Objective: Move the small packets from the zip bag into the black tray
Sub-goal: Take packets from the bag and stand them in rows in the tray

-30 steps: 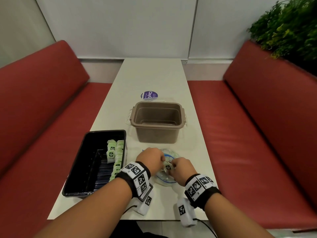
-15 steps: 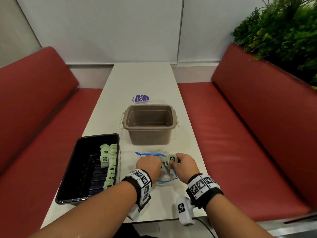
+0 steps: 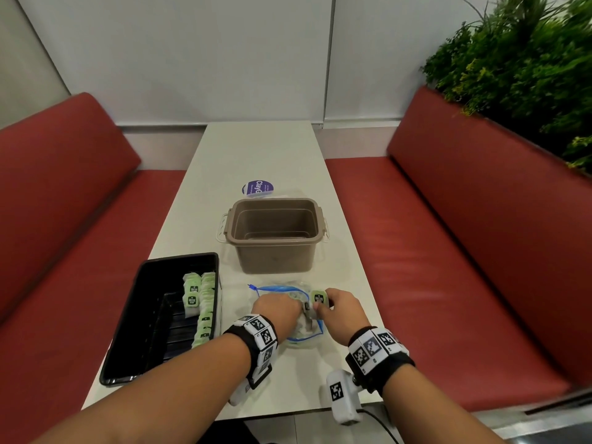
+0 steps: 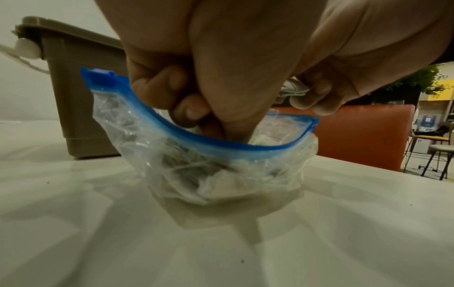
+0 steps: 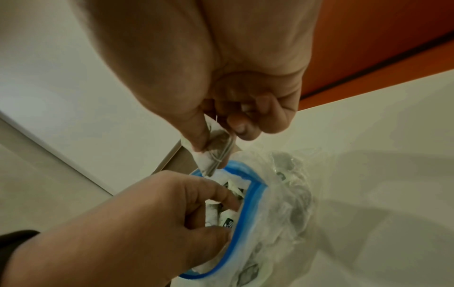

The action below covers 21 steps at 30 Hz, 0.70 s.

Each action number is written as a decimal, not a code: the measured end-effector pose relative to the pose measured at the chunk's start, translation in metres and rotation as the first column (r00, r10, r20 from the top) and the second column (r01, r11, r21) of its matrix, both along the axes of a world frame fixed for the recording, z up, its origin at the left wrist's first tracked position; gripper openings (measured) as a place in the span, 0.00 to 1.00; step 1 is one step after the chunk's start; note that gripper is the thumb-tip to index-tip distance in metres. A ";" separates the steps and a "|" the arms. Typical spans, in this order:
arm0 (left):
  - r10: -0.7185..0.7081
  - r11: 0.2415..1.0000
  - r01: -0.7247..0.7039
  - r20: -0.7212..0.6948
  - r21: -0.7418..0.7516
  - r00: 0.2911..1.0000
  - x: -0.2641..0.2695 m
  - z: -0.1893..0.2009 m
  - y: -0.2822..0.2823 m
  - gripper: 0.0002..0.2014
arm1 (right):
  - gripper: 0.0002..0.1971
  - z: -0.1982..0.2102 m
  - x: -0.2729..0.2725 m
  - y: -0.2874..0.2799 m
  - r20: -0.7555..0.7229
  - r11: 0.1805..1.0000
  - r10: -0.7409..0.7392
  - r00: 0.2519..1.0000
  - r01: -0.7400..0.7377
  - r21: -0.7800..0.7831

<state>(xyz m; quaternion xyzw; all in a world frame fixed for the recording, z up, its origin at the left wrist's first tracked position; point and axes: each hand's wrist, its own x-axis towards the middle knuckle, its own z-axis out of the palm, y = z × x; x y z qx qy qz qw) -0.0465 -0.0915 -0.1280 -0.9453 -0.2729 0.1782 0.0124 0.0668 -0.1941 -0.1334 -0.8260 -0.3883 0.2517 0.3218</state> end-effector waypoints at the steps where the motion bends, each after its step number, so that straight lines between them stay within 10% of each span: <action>1: 0.002 1.000 -0.002 -0.006 0.009 1.000 0.000 -0.001 0.000 0.15 | 0.10 -0.001 0.000 0.000 0.001 1.000 0.000 1.000 0.000 -0.003; 11: 0.083 0.996 -0.082 -0.064 0.021 0.994 -0.002 0.000 0.007 0.10 | 0.10 0.001 -0.002 0.001 -0.013 1.000 0.010 1.000 -0.010 -0.003; 21: 0.072 0.989 -0.011 0.413 -0.149 0.908 -0.027 0.048 0.033 0.11 | 0.13 0.008 -0.008 0.016 -0.075 0.998 -0.015 0.997 0.019 0.058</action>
